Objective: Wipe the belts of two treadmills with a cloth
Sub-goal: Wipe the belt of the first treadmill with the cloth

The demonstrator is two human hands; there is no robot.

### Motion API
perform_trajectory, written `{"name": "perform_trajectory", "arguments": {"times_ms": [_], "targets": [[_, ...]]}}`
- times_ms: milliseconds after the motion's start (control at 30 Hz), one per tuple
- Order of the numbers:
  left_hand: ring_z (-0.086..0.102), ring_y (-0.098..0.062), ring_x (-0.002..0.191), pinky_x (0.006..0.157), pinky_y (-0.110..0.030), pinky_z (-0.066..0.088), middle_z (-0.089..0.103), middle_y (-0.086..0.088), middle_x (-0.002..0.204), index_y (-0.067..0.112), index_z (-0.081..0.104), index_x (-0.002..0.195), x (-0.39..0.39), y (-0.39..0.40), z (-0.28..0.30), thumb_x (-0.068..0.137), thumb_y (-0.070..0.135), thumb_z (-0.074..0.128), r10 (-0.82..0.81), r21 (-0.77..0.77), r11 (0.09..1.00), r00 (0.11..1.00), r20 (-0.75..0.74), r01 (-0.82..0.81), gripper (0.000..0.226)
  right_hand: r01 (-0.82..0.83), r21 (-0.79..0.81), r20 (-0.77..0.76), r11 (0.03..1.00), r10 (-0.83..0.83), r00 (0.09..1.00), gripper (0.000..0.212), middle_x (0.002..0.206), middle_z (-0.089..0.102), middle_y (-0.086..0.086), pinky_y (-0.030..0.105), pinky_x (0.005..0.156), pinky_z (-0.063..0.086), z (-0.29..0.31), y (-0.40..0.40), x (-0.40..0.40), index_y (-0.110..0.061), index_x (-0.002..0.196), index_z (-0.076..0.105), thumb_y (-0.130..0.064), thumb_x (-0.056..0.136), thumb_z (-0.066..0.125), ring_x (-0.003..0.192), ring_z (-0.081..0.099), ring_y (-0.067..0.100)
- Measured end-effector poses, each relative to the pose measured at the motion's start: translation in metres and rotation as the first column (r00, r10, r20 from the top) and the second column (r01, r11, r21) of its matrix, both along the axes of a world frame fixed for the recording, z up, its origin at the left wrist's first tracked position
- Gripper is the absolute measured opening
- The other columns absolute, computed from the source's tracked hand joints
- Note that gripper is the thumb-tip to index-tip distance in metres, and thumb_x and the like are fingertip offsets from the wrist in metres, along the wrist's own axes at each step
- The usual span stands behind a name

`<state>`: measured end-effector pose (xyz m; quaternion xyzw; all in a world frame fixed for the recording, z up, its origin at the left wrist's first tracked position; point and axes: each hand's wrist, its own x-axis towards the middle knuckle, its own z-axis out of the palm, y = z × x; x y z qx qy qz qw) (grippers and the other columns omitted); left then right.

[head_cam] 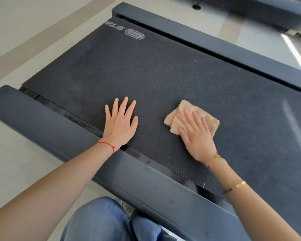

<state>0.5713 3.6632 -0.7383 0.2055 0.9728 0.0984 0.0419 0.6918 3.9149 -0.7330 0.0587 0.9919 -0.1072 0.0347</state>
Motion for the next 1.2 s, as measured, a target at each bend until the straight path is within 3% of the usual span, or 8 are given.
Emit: {"name": "perform_trajectory", "arguments": {"times_ms": [133, 300, 367, 533, 767, 900, 1033, 1200], "targets": [[0.002, -0.031, 0.154, 0.121, -0.061, 0.003, 0.009, -0.002, 0.167, 0.028, 0.016, 0.159, 0.005, 0.028, 0.0, 0.104, 0.04, 0.032, -0.035, 0.025, 0.999, 0.999, -0.004, 0.035, 0.059, 0.252, -0.011, 0.018, 0.968, -0.252, 0.968, 0.052, 0.165, -0.002, -0.009, 0.047, 0.123, -0.003, 0.002, -0.001, -0.026, -0.034, 0.157, 0.007, -0.041, 0.106, 0.017, 0.153, -0.006, 0.025], [0.003, -0.031, 0.154, 0.12, -0.063, 0.002, 0.011, -0.003, 0.167, 0.028, 0.016, 0.159, 0.008, 0.055, -0.003, 0.104, 0.041, 0.031, -0.083, 0.018, 0.996, 0.997, -0.012, 0.083, 0.059, -0.078, -0.008, 0.042, 0.997, 0.078, 0.996, 0.053, 0.165, 0.001, -0.012, 0.044, 0.123, -0.005, 0.003, -0.024, 0.023, -0.035, 0.157, 0.011, -0.045, 0.104, 0.014, 0.153, -0.007, 0.021], [0.004, -0.031, 0.154, 0.12, -0.064, 0.003, 0.011, -0.003, 0.167, 0.028, 0.016, 0.159, 0.006, 0.054, -0.006, 0.104, 0.042, 0.03, -0.089, 0.002, 0.996, 0.995, -0.033, 0.089, 0.059, -0.087, -0.01, 0.038, 0.996, 0.088, 0.995, 0.054, 0.164, 0.002, -0.014, 0.042, 0.124, -0.005, 0.003, -0.013, 0.039, -0.036, 0.156, 0.012, -0.046, 0.104, 0.014, 0.152, -0.006, 0.018], [0.004, -0.031, 0.154, 0.119, -0.066, 0.004, 0.011, -0.001, 0.167, 0.03, 0.015, 0.159, 0.004, 0.045, -0.009, 0.103, 0.045, 0.029, -0.107, -0.006, 0.994, 0.993, -0.057, 0.107, 0.059, 0.112, -0.028, -0.018, 0.993, -0.112, 0.993, 0.051, 0.164, 0.009, -0.011, 0.043, 0.124, -0.001, 0.001, 0.029, 0.024, -0.035, 0.155, 0.019, -0.04, 0.105, 0.026, 0.153, 0.001, 0.022], [0.009, -0.03, 0.154, 0.118, -0.068, 0.006, 0.017, -0.001, 0.166, 0.031, 0.019, 0.158, 0.006, 0.048, -0.013, 0.102, 0.045, 0.029, -0.082, -0.004, 0.997, 0.993, -0.089, 0.082, 0.06, 0.34, -0.047, 0.052, 0.939, -0.337, 0.94, 0.053, 0.166, -0.005, -0.006, 0.047, 0.122, -0.007, 0.001, 0.084, -0.092, -0.035, 0.157, 0.004, -0.044, 0.106, 0.014, 0.152, -0.009, 0.025], [0.01, -0.029, 0.154, 0.118, -0.068, 0.008, 0.018, 0.0, 0.166, 0.031, 0.02, 0.158, 0.004, 0.05, -0.013, 0.1, 0.046, 0.029, -0.079, -0.023, 0.997, 0.993, -0.089, 0.077, 0.06, 0.198, -0.041, 0.058, 0.979, -0.196, 0.979, 0.053, 0.166, -0.003, -0.005, 0.048, 0.122, -0.007, 0.001, 0.046, -0.138, -0.033, 0.157, 0.004, -0.041, 0.106, 0.013, 0.152, -0.008, 0.027], [0.011, -0.029, 0.154, 0.117, -0.068, 0.009, 0.018, 0.0, 0.166, 0.03, 0.02, 0.158, 0.004, 0.048, -0.012, 0.1, 0.047, 0.025, -0.086, -0.041, 0.996, 0.992, -0.092, 0.083, 0.061, -0.023, -0.07, 0.011, 0.997, 0.024, 1.0, 0.051, 0.165, 0.004, -0.008, 0.045, 0.123, -0.007, -0.002, 0.019, -0.111, -0.035, 0.157, 0.011, -0.041, 0.107, 0.019, 0.153, -0.004, 0.025], [0.011, -0.029, 0.154, 0.117, -0.068, 0.01, 0.017, 0.0, 0.166, 0.031, 0.018, 0.158, 0.004, 0.049, -0.012, 0.098, 0.05, 0.016, -0.086, -0.055, 0.995, 0.992, -0.089, 0.081, 0.064, 0.057, -0.063, -0.029, 0.996, -0.059, 0.998, 0.05, 0.165, 0.006, -0.01, 0.042, 0.122, -0.006, -0.004, 0.068, -0.077, -0.034, 0.156, 0.016, -0.04, 0.106, 0.023, 0.153, -0.001, 0.023]]}}
